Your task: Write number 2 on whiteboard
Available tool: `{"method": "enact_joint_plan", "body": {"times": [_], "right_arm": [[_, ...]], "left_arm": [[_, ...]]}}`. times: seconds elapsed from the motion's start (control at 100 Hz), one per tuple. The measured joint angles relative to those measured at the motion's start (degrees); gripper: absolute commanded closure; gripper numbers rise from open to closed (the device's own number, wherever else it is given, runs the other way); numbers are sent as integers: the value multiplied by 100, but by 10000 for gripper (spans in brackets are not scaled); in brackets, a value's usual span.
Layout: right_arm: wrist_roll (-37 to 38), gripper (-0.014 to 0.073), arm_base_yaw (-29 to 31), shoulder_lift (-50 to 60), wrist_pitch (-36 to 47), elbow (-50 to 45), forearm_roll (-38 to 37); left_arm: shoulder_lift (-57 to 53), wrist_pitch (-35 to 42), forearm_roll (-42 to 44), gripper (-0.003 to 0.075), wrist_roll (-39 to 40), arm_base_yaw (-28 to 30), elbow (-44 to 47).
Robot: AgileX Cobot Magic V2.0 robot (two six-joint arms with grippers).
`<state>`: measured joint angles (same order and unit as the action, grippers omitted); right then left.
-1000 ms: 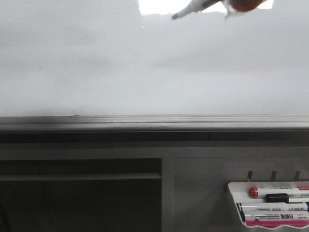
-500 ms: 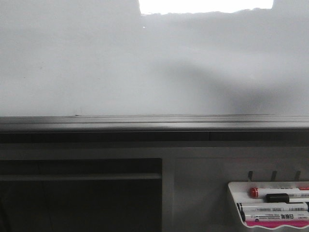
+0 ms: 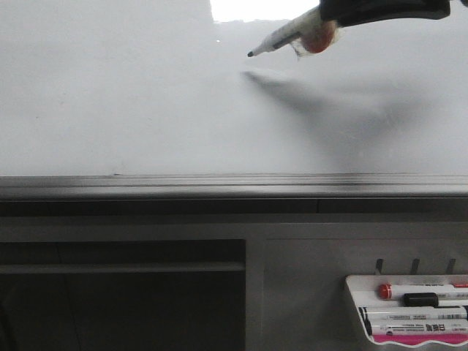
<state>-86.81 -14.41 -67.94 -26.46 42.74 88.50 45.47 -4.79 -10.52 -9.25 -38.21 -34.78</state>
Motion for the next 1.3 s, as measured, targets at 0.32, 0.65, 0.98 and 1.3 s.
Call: {"method": "enact_joint_plan", "body": {"times": [0.32, 0.65, 0.98, 1.3], "right_arm": [[-367, 660, -86, -124, 383, 0, 379], [-376, 660, -123, 257, 1136, -49, 428], [-390, 660, -123, 760, 1720, -619, 663], [-400, 660, -112, 392, 614, -1018, 701]], "left_arm": [[0, 4, 0, 658, 0, 0, 0], [0, 4, 0, 658, 0, 0, 0], [0, 13, -9, 658, 0, 0, 0], [0, 25, -9, 658, 0, 7, 0]]}}
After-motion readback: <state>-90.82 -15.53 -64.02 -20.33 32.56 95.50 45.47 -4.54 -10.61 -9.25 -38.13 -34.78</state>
